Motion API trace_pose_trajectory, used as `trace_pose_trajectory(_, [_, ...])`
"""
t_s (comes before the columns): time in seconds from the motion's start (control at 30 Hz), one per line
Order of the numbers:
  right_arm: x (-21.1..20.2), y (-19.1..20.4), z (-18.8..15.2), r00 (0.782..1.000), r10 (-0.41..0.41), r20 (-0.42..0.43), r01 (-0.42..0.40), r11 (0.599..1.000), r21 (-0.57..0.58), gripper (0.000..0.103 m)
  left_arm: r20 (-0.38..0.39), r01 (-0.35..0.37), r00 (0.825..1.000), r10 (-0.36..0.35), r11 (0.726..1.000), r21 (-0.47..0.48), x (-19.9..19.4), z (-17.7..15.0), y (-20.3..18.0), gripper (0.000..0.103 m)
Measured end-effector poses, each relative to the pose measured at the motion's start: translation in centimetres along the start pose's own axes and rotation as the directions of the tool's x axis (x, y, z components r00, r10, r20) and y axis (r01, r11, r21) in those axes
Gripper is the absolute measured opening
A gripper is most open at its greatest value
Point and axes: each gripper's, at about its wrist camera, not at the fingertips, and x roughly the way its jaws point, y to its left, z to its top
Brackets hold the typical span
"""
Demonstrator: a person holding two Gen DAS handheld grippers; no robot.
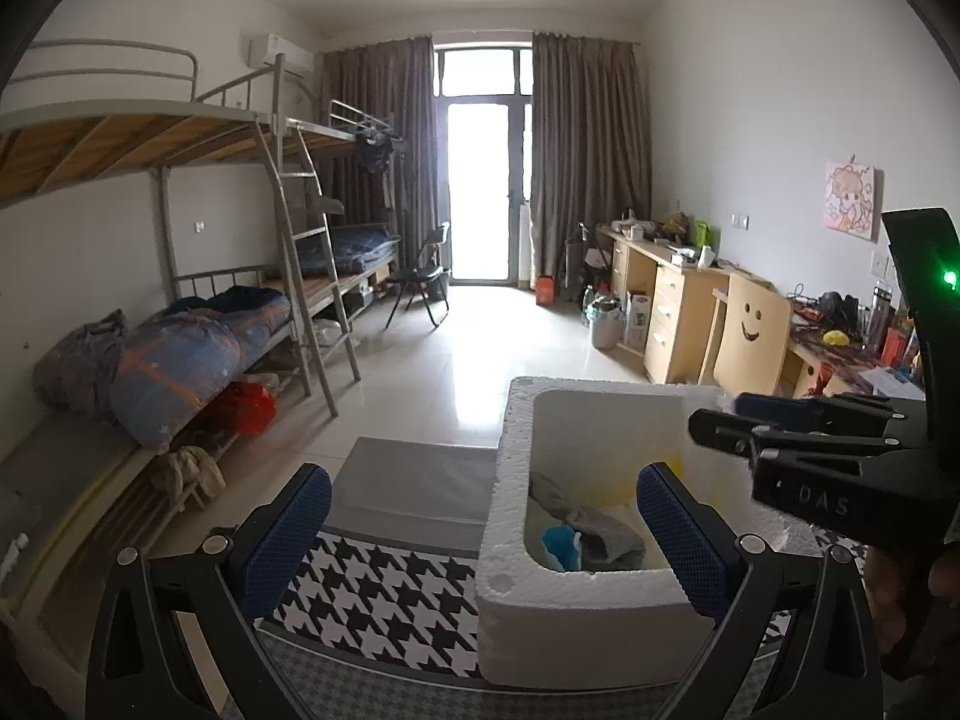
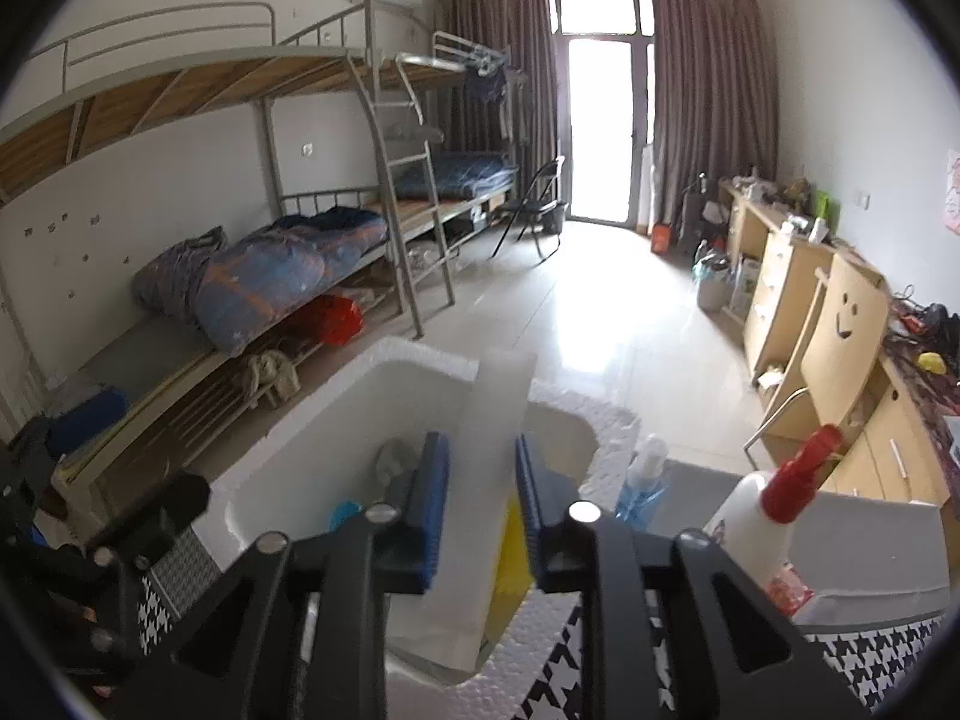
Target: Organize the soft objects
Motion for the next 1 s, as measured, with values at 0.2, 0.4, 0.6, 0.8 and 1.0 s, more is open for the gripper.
trace_pose_trajectory(0.2, [-1.5,0.2,-0.4,0.999,-0.008,0.041,0.007,1.0,0.008,0.074,-0.002,0.0,1.0,0.0,1.0,0.006,-0.1,0.0,0.0,0.102])
trace_pose_trajectory(0.4, [-3.1,0.3,-0.4,0.998,-0.008,0.069,0.008,1.0,0.008,0.078,0.012,0.021,1.0,-0.021,1.0,0.001,-0.9,0.1,0.2,0.102])
trace_pose_trajectory(0.6, [-4.9,0.6,-1.0,0.996,0.009,0.094,-0.009,1.0,0.002,0.091,0.034,0.046,0.998,-0.046,0.999,-0.001,-2.4,0.2,0.0,0.102])
trace_pose_trajectory(0.8, [-6.5,0.6,-1.8,0.994,-0.016,0.111,0.014,1.0,0.013,0.094,0.048,0.067,0.997,-0.067,0.998,0.005,-3.9,0.0,-0.4,0.102])
trace_pose_trajectory(1.0, [-8.6,0.3,-3.0,0.988,-0.044,0.145,0.04,0.999,0.033,0.094,0.077,0.097,0.992,-0.098,0.995,0.008,-5.7,-0.4,-0.8,0.102])
